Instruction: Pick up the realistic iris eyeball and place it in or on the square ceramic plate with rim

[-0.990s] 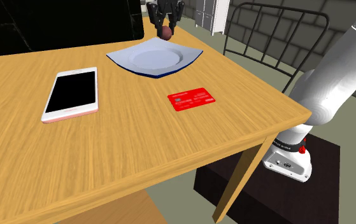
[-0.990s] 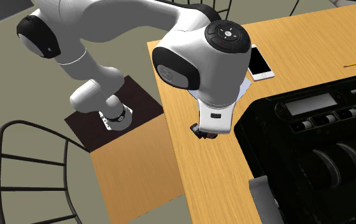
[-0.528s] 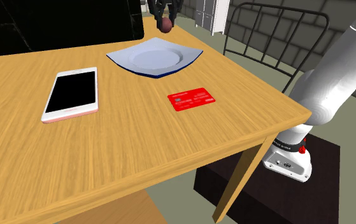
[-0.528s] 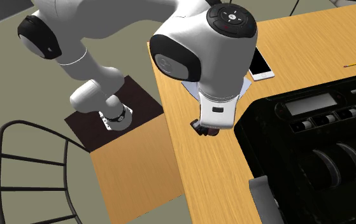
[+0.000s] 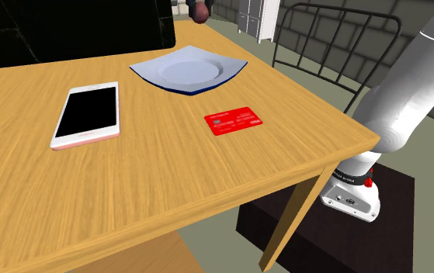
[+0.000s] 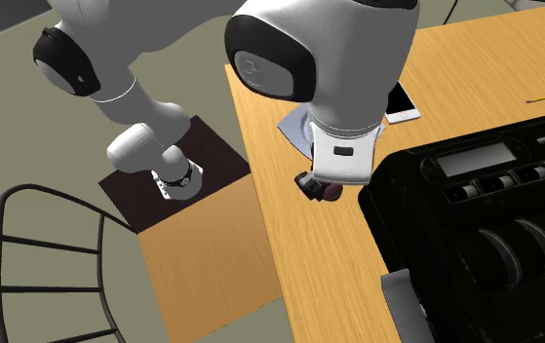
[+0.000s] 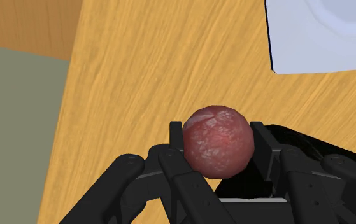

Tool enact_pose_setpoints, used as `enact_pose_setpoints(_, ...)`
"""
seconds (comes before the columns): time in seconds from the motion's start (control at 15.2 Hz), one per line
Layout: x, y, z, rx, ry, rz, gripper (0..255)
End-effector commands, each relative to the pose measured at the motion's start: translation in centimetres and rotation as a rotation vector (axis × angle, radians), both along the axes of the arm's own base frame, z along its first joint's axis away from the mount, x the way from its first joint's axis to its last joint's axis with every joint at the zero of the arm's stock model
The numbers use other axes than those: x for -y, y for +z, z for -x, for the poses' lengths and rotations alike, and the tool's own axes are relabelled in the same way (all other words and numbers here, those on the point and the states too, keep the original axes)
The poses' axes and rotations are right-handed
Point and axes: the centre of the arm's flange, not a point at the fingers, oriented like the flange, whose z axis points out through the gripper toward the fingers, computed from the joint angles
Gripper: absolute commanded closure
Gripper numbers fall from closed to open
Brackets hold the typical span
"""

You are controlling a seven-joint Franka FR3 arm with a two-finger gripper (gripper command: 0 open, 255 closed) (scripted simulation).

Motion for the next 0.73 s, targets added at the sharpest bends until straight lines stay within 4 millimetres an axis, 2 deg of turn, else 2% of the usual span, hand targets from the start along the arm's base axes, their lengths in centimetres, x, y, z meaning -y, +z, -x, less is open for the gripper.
enact_pose_setpoints(0.0, 0.0, 1.0, 0.1, 0.0, 0.0, 0.0, 255)
enact_pose_setpoints(0.26, 0.0, 2.8, 0.1, 0.0, 0.0, 0.0, 255)
enact_pose_setpoints(0.66, -6.6, 3.1, 4.6, 0.0, 0.0, 0.0, 255)
